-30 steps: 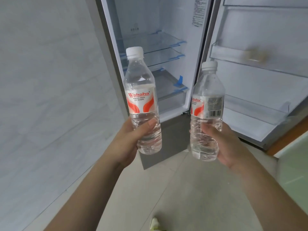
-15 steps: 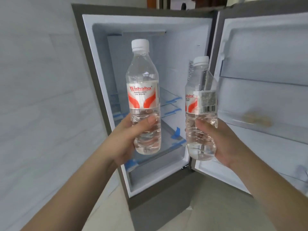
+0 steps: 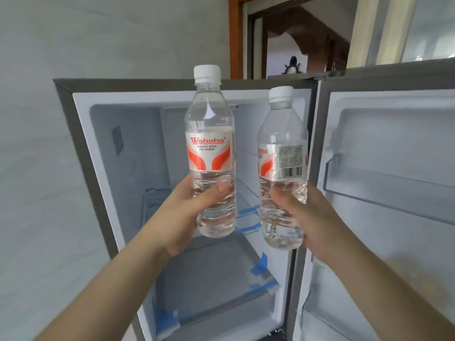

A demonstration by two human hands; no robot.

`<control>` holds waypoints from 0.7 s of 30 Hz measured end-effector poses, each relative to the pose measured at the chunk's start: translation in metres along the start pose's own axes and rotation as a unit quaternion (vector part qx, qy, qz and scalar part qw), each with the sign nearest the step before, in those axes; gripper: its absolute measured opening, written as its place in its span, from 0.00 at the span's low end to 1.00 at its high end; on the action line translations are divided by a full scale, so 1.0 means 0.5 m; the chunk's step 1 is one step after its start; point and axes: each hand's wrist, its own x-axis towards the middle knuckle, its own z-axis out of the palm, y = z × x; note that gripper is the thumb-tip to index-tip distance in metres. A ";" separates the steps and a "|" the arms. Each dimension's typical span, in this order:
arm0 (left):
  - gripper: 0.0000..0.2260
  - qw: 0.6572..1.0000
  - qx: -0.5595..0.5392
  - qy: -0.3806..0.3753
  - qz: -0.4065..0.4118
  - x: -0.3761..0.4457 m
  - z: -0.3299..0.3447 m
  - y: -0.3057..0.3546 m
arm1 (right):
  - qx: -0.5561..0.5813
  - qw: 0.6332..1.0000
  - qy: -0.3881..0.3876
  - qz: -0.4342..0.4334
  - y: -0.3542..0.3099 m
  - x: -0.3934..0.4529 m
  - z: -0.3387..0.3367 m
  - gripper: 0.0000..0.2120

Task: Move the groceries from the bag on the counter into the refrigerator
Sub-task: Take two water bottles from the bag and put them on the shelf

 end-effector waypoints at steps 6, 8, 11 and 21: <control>0.27 0.994 0.055 0.096 0.009 0.062 -0.001 -0.050 | 0.019 1.000 -0.018 0.005 0.053 0.097 -0.019 0.29; 0.27 0.991 0.057 0.121 0.006 0.072 -0.016 -0.074 | 0.030 0.999 -0.024 -0.003 0.073 0.127 -0.008 0.25; 0.24 0.987 0.062 0.148 -0.006 0.083 -0.052 -0.110 | 0.034 0.999 -0.036 -0.004 0.104 0.175 0.025 0.27; 0.26 0.969 0.014 0.242 -0.055 0.154 -0.197 -0.231 | -0.014 0.999 -0.045 0.010 0.209 0.340 0.162 0.32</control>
